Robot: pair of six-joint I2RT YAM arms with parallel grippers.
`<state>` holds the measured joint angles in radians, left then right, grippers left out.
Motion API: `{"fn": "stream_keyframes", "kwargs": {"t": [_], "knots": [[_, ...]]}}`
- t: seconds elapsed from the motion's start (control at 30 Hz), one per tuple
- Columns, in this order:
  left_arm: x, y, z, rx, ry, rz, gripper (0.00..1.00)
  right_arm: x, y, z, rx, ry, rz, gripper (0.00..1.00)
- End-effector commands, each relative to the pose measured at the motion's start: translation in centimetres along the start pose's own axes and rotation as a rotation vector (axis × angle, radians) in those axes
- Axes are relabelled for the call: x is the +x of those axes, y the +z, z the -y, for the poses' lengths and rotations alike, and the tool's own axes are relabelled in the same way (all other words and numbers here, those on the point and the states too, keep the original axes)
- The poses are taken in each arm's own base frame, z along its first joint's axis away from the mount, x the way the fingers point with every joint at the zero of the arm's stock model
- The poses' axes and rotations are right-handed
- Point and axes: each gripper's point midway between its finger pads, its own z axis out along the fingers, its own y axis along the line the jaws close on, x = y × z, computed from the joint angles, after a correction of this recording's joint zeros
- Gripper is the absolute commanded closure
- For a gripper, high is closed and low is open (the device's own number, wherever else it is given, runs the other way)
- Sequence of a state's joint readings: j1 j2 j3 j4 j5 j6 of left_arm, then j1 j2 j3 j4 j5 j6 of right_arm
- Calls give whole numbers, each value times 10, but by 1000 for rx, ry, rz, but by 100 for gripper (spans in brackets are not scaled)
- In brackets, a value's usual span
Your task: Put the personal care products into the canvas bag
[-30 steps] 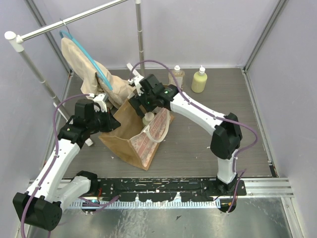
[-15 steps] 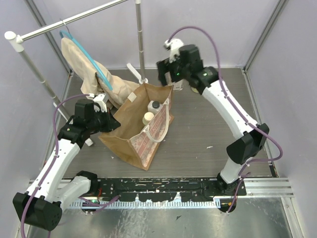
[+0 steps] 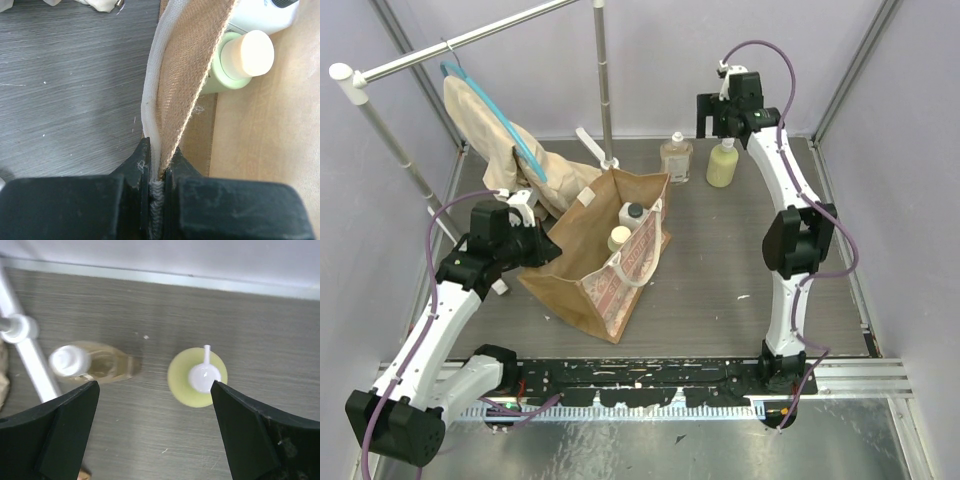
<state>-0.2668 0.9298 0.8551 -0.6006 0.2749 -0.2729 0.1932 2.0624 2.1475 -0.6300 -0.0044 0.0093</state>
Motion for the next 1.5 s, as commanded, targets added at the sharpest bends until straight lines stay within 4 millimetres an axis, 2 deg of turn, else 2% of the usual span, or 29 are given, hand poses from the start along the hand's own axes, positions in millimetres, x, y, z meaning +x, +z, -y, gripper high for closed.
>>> {"fn": "stream_keyframes", "kwargs": {"t": [0.0,0.27,0.47,0.73,0.87,0.9,1.03,1.07,1.3,1.47], "knots": [[2,-8,2,1,13,-13,98,-11,14,27,98,90,26,0],[-3,-8,2,-2,20,-4,99,20,55,42,181,121,-24,0],[-5,-7,2,-6,24,-6,98,30,70,47,202,111,-34,1],[-3,-4,1,-4,28,-12,98,28,68,54,237,82,-22,23],[-2,-3,1,-4,28,-11,98,28,67,56,243,73,-18,49],[-2,-3,0,-5,28,-12,98,28,66,56,242,71,-19,52],[-1,-2,0,-4,27,-16,98,32,64,55,242,65,-35,54],[-1,-1,0,-3,25,-16,98,32,62,60,269,65,-35,54],[0,-1,1,1,25,-16,98,34,56,64,291,51,-44,47],[0,-2,0,0,23,-15,99,37,59,65,291,44,-47,51]]}}
